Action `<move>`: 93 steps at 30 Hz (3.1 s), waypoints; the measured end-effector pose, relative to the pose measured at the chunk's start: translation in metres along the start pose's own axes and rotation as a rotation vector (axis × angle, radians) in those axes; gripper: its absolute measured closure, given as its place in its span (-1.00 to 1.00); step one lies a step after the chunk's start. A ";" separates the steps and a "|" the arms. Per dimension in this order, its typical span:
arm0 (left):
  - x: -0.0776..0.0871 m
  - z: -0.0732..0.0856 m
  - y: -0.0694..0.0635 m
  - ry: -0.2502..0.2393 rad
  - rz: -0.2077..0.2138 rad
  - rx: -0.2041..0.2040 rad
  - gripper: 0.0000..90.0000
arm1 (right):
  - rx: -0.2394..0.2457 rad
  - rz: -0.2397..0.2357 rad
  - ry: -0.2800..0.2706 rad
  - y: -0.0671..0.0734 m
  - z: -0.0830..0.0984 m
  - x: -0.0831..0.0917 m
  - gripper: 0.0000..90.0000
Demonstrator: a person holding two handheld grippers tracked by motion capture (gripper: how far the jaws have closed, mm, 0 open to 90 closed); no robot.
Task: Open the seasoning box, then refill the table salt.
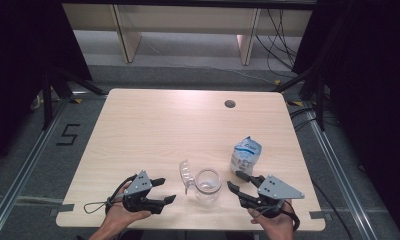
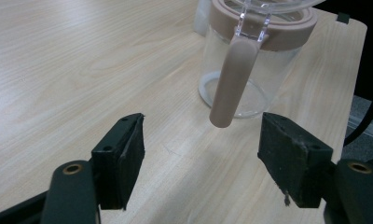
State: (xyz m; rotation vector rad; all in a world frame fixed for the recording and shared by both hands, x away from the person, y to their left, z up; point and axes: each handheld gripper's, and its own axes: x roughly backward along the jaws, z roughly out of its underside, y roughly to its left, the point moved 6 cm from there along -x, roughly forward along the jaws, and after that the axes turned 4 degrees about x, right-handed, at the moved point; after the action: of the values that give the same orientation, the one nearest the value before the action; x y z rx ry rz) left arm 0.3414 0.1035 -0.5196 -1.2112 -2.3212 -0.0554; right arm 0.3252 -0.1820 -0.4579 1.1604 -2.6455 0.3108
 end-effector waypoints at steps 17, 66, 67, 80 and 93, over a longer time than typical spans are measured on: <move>0.007 0.001 0.003 -0.015 -0.011 0.012 -0.63 | -0.096 0.176 0.019 -0.042 0.032 0.020 -0.55; 0.012 0.013 -0.002 0.014 -0.005 0.008 -0.65 | -0.115 0.159 0.040 -0.076 0.056 -0.049 -0.65; 0.012 0.013 -0.002 0.014 -0.015 0.011 -0.65 | -0.115 0.154 0.033 -0.076 0.056 -0.050 -0.65; 0.012 0.013 -0.001 0.007 -0.014 0.020 -0.65 | -0.106 0.169 0.019 -0.075 0.055 -0.061 -0.65; 0.012 0.013 0.000 0.005 -0.011 0.021 -0.65 | -0.114 0.171 0.005 -0.076 0.056 -0.073 -0.64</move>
State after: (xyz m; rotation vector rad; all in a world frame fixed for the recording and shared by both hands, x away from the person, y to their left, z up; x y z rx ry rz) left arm 0.3296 0.1161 -0.5252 -1.1874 -2.3187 -0.0379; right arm 0.4224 -0.1981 -0.5255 0.8997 -2.7242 0.1891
